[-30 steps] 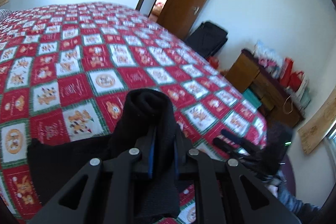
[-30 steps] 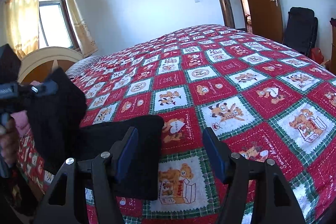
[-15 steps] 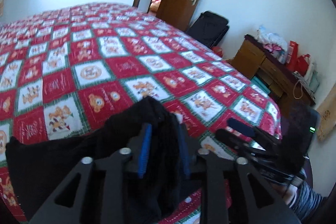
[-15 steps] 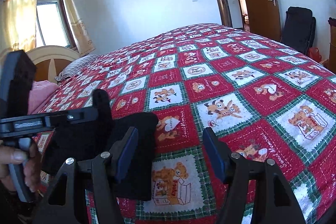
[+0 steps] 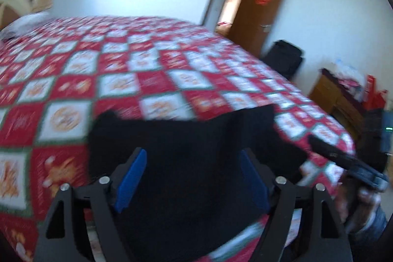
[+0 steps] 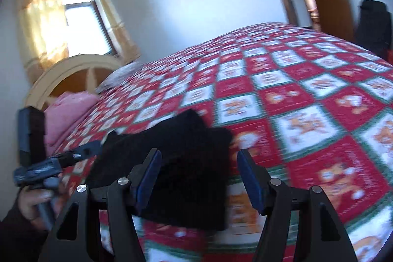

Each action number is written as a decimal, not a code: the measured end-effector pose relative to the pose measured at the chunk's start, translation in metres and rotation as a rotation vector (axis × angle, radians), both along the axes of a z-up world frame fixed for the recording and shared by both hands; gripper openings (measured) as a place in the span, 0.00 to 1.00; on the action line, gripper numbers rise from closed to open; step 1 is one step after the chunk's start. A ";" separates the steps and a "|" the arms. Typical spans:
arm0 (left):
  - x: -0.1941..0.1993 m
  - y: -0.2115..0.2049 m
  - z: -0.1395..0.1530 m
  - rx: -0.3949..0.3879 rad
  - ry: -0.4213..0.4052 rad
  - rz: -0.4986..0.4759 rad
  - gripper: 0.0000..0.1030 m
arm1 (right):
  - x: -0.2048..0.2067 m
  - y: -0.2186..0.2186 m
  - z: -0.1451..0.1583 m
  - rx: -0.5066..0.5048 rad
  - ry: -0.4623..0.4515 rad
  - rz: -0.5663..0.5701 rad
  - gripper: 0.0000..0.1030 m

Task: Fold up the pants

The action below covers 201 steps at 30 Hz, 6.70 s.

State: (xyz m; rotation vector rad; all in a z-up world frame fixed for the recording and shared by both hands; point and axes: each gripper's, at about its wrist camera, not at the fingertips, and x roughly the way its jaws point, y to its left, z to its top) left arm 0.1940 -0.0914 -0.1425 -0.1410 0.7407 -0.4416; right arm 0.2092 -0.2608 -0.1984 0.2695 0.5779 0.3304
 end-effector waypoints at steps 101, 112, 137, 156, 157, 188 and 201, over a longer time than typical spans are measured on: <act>0.022 0.029 -0.043 0.101 0.000 0.065 1.00 | 0.056 -0.029 -0.049 0.111 0.290 -0.061 0.52; 0.024 0.026 -0.044 0.093 0.009 0.051 1.00 | 0.061 -0.027 -0.053 0.181 0.271 -0.043 0.51; 0.023 0.047 -0.045 -0.139 0.052 -0.006 0.45 | 0.059 -0.029 -0.055 0.256 0.266 -0.012 0.30; 0.002 0.099 -0.009 -0.247 -0.028 0.028 0.12 | 0.061 0.031 0.012 0.172 0.129 0.109 0.24; 0.002 0.107 -0.007 -0.243 -0.036 0.047 0.12 | 0.065 0.036 0.013 0.164 0.131 0.122 0.24; 0.001 0.269 -0.048 -0.102 -0.005 0.480 0.63 | 0.176 0.205 -0.028 0.085 0.237 0.301 0.42; -0.015 0.265 -0.048 0.000 0.003 0.546 0.86 | 0.136 0.218 -0.028 0.104 0.189 0.466 0.42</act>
